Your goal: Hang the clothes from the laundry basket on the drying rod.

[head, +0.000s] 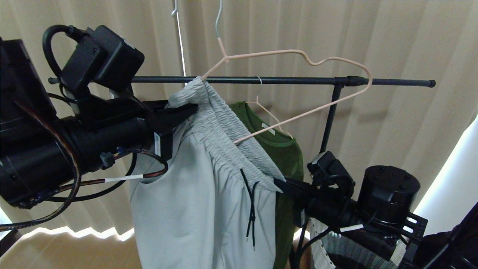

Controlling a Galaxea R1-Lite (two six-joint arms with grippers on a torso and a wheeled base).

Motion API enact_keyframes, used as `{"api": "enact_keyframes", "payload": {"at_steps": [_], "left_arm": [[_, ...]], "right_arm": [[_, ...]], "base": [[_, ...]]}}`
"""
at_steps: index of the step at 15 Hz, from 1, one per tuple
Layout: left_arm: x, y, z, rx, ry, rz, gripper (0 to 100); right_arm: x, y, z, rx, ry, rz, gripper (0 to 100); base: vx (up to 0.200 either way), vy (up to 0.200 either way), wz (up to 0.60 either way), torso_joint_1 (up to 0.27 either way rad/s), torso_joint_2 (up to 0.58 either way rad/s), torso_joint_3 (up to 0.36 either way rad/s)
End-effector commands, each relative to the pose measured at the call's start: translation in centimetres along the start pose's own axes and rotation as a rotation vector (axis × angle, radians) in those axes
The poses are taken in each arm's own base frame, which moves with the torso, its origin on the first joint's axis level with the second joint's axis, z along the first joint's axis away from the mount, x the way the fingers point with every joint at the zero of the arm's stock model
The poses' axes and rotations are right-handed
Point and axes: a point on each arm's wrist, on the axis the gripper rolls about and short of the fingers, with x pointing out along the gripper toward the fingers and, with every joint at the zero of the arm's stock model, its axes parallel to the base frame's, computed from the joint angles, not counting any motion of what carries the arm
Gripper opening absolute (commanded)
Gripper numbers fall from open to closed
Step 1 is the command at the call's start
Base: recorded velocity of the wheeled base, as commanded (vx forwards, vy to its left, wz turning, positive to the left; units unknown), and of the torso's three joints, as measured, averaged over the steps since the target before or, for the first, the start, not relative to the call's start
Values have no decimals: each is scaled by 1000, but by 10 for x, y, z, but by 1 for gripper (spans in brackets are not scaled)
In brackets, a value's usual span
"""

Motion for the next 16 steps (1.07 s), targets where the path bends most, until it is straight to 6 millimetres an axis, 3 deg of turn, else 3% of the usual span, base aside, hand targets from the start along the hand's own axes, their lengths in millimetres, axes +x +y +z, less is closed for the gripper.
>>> {"api": "enact_keyframes", "payload": {"at_steps": [1, 3, 5, 6, 8, 13, 16], "left_arm": [[-2, -1, -4, 21, 14, 0, 0], [-7, -1, -21, 126, 73, -1, 0], [-8, 1, -27, 165, 96, 6, 0], [-11, 6, -48, 303, 177, 11, 0], [-13, 9, -55, 364, 212, 12, 0], [-18, 12, -72, 409, 294, 9, 0], [-17, 15, -79, 428, 326, 12, 0]], "right_arm": [[-15, -26, 11, 9, -32, -95, 0], [-25, -54, 17, 19, -50, -196, 0], [-28, -61, 19, 21, -56, -220, 0], [-35, -77, 27, 26, -69, -275, 0], [-34, -82, 34, 23, -91, -289, 0], [-36, -81, 50, 18, -115, -285, 0], [-46, -58, 63, 6, -128, -211, 0]], "base": [[0, 0, 0, 0, 0, 0], [0, 0, 0, 0, 0, 0], [0, 0, 0, 0, 0, 0], [0, 0, 0, 0, 0, 0], [0, 0, 0, 0, 0, 0], [0, 0, 0, 0, 0, 0], [0, 0, 0, 0, 0, 0]]}}
